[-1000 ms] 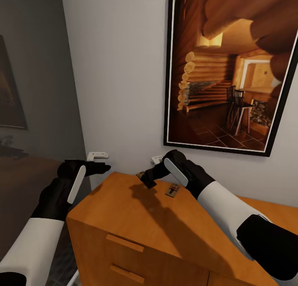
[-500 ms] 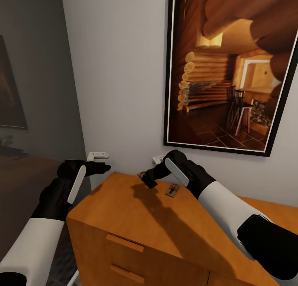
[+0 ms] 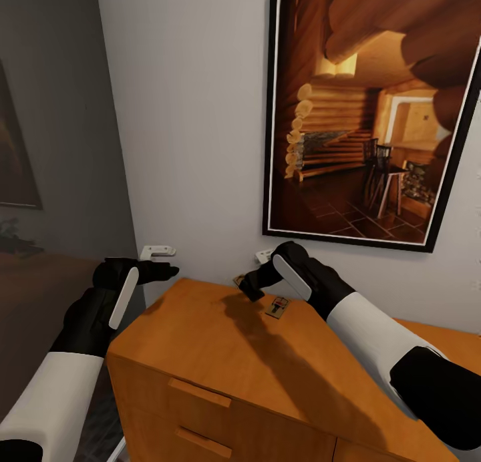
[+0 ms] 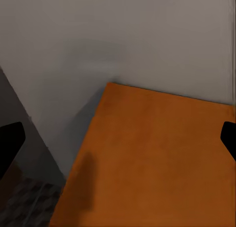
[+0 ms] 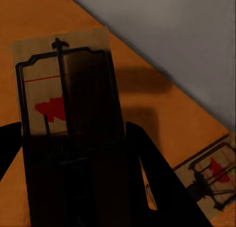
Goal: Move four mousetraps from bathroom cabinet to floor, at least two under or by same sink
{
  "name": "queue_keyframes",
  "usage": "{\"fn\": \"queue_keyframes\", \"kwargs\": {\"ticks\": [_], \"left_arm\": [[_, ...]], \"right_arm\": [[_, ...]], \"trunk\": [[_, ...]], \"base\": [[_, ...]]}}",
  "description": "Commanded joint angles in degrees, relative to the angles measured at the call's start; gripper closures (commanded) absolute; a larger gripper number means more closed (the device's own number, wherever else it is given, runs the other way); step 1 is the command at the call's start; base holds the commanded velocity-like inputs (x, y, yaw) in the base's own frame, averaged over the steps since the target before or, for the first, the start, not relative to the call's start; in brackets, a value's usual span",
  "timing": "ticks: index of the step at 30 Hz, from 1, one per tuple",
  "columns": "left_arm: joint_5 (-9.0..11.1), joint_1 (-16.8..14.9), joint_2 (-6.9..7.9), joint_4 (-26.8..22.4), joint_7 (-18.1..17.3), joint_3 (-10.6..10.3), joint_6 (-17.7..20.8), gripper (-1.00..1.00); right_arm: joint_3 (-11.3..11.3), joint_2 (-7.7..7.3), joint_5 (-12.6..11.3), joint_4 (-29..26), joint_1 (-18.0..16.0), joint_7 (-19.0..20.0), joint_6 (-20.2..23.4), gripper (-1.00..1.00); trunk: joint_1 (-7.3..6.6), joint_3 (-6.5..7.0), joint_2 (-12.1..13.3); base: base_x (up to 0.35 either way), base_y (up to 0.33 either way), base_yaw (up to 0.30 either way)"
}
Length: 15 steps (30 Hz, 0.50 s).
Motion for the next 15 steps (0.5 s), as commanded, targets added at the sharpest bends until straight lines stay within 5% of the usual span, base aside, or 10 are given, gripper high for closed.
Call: {"fn": "queue_keyframes", "kwargs": {"ticks": [1, 15], "left_arm": [[0.14, -0.04, 0.05, -0.05, -0.02, -0.07, 0.23, -1.0], [0.2, -0.04, -0.22, 2.13, -0.6, -0.45, 0.5, -1.0]], "right_arm": [[0.1, -0.2, -0.6, -0.02, -0.07, -0.66, 0.13, 1.0], [0.36, -2.75, -0.63, -0.05, -0.06, -1.42, 0.13, 1.0]], "trunk": [[0.0, -0.07, -0.04], [0.0, -0.07, -0.04]], "base": [[0.0, 0.0, -0.158], [0.0, 0.0, -0.259]]}}
